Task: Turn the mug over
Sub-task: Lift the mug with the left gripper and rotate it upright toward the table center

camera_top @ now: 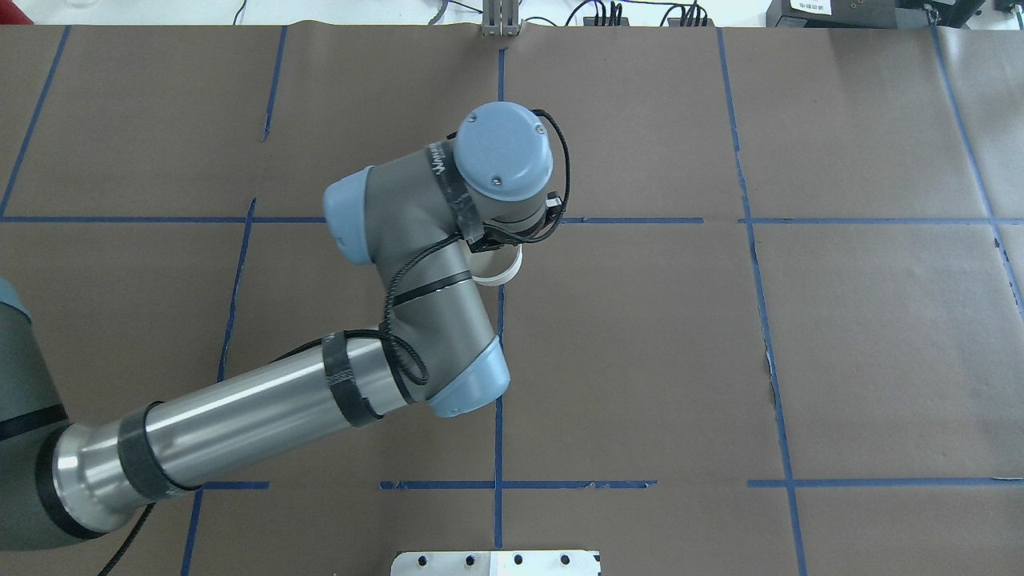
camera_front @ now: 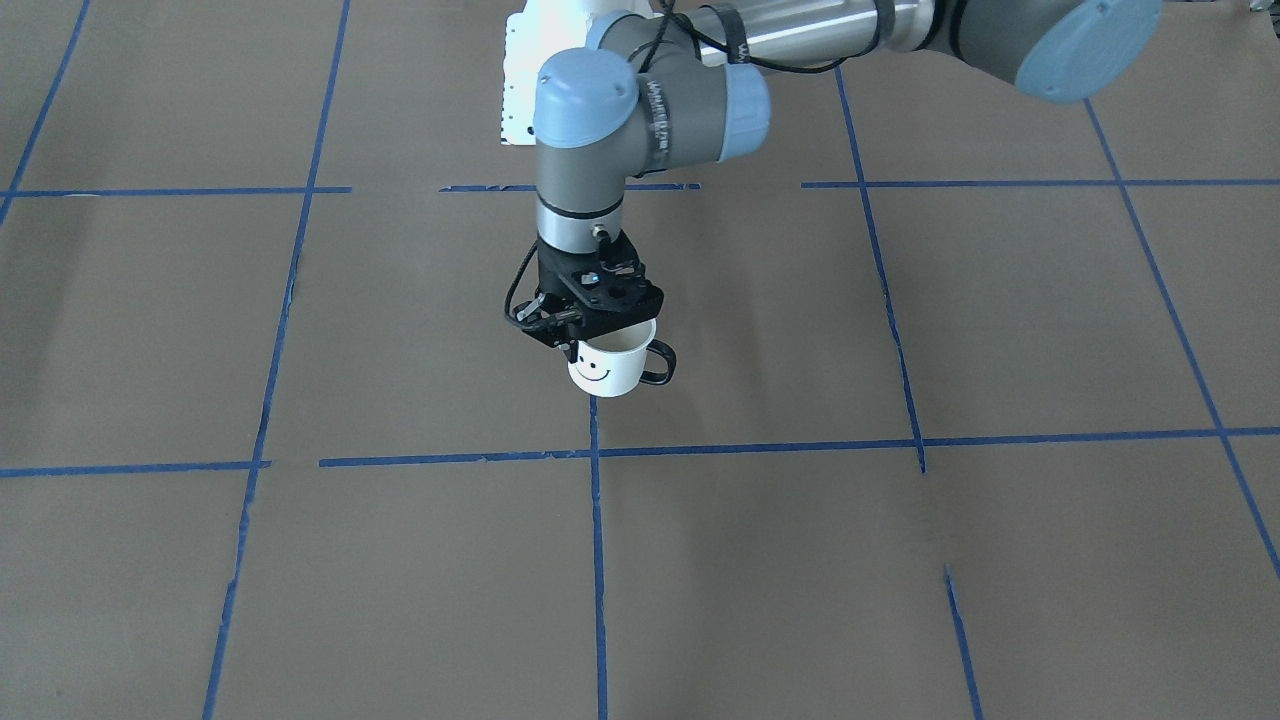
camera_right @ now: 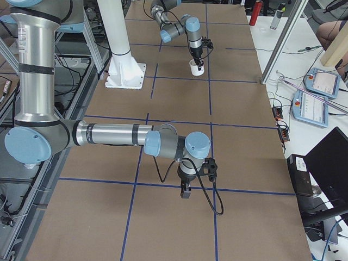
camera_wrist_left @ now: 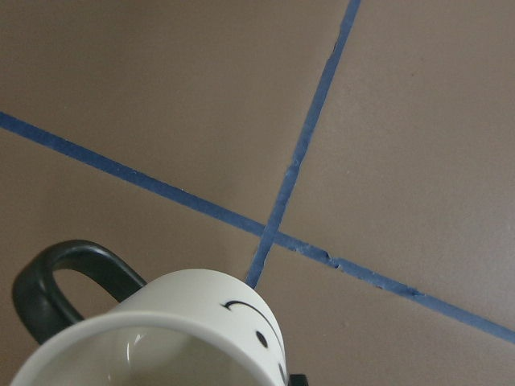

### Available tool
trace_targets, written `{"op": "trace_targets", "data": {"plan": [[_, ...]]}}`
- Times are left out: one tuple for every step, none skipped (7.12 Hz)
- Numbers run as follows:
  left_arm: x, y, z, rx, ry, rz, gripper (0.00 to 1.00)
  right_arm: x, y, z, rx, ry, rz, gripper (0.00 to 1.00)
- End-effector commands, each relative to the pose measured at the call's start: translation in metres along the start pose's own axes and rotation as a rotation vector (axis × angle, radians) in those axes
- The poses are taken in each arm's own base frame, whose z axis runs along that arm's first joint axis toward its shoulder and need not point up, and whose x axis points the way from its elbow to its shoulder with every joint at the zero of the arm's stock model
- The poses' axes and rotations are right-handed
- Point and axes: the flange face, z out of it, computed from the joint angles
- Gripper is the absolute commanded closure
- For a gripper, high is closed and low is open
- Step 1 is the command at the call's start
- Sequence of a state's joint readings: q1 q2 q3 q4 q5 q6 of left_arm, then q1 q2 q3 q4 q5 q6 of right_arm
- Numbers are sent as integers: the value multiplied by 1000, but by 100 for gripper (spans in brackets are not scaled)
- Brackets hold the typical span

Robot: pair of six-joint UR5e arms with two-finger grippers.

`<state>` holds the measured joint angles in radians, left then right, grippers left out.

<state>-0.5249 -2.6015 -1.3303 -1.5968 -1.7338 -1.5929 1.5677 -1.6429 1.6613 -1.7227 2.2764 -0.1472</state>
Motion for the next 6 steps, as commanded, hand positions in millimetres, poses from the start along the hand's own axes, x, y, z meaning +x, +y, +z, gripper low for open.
{"op": "trace_targets", "data": {"plan": [[15,33,21,-39,-101,249,100,0,0,0,0,0,0,0],[12,33,24,-44,-103,308,100,0,0,0,0,0,0,0],[11,32,24,-53,-100,359,100,0,0,0,0,0,0,0],[4,31,31,-54,-105,360,100,0,1,1,-1,0,1,0],[5,30,31,-50,-85,362,100,0,0,0,0,0,0,0],[5,28,31,-48,-67,364,100,0,0,0,0,0,0,0]]}}
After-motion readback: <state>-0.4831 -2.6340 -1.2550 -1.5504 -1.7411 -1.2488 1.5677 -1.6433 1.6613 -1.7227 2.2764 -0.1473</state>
